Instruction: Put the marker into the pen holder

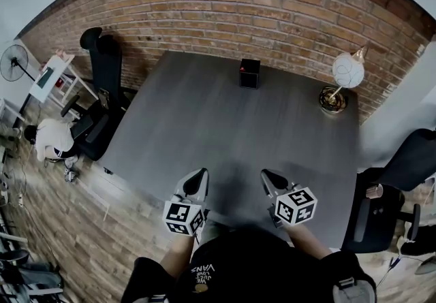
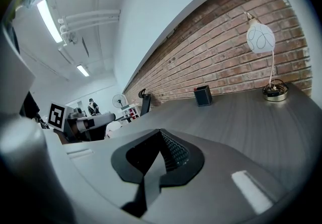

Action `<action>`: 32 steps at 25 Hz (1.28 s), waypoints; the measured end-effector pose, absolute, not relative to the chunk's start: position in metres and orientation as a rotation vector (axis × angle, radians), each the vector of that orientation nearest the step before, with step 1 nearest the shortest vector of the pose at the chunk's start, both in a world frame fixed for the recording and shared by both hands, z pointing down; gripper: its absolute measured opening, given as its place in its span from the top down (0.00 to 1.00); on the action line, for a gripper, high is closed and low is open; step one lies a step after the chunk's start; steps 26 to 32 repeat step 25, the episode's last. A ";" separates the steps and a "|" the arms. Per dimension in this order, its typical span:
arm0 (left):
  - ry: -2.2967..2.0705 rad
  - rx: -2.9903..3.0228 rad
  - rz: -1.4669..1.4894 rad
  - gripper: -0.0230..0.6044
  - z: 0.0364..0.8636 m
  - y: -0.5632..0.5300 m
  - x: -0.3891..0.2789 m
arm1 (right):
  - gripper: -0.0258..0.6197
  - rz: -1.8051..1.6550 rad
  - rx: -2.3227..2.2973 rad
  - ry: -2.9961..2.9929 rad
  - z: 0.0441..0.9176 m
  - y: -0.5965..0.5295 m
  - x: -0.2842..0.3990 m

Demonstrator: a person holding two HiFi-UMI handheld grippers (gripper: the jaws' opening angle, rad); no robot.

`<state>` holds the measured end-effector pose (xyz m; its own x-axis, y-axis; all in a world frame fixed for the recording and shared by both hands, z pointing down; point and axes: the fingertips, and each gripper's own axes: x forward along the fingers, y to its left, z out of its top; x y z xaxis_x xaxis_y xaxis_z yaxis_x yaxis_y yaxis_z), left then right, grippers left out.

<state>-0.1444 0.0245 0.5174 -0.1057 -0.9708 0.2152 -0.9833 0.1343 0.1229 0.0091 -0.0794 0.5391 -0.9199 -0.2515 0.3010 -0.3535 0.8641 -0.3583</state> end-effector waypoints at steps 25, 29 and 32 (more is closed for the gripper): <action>-2.126 1.906 0.046 0.88 0.528 0.024 -0.148 | 0.96 0.574 0.495 -2.785 0.541 -0.082 0.001; -2.126 1.906 0.046 0.88 0.528 0.024 -0.148 | 0.96 0.574 0.495 -2.785 0.541 -0.082 0.001; -2.126 1.906 0.046 0.88 0.528 0.024 -0.148 | 0.96 0.574 0.495 -2.785 0.541 -0.082 0.001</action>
